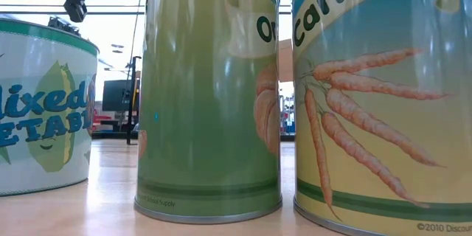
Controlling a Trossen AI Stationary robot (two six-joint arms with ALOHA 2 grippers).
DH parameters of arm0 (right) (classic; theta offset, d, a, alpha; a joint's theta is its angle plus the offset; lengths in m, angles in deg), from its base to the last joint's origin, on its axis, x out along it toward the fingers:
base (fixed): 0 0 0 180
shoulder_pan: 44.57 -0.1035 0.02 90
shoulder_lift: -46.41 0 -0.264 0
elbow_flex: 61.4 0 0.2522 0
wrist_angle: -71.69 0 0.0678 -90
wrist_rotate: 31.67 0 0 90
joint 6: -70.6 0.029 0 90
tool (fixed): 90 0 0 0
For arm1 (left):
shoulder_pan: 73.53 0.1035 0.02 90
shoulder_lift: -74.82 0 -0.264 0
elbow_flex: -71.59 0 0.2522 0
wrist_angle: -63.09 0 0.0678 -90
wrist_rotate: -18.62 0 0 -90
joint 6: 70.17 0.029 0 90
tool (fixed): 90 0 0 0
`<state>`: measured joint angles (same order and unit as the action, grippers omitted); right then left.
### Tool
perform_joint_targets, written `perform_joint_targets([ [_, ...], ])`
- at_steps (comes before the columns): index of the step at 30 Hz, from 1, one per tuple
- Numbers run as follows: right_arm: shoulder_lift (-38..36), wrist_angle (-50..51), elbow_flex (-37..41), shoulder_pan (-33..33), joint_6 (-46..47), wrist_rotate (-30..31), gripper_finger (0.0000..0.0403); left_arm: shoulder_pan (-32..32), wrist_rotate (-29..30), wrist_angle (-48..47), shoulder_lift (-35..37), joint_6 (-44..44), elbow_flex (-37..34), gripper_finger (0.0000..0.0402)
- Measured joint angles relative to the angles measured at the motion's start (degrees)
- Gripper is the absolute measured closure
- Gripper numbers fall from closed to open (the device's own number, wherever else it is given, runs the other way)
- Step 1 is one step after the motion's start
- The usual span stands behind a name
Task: Pick and place cans onto a shelf
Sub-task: Put the canned peaches on the shelf
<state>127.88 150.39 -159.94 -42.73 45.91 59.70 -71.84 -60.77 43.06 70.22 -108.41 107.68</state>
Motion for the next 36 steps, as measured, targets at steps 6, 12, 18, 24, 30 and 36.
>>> perform_joint_targets([
  [6,0.54,-0.2,-0.09,0.92,-0.54,-1.41,0.0016,-0.01,0.0,0.0,0.0,0.0,0.0,0.0166],
  [12,2.41,0.27,-0.08,1.35,0.5,-1.59,0.0041,-0.01,0.01,0.02,0.02,-0.16,-0.01,0.0166],
  [18,2.73,0.17,-0.11,1.29,8.02,-0.76,0.0068,0.0,-0.02,0.07,0.02,-0.48,-0.02,0.0166],
  [24,2.21,1.98,-0.04,1.31,24.06,2.69,0.0068,0.0,-0.11,0.1,0.02,-1.34,-0.02,0.0166],
  [30,1.83,3.02,-0.02,1.34,40.57,4.05,0.007,-0.02,-0.93,0.09,0.02,-1.66,-0.02,0.0166],
  [36,1.75,3.39,-0.02,1.36,54.51,7.01,0.0067,0.0,-1.49,0.11,0.02,-1.65,-0.02,0.0166],
])
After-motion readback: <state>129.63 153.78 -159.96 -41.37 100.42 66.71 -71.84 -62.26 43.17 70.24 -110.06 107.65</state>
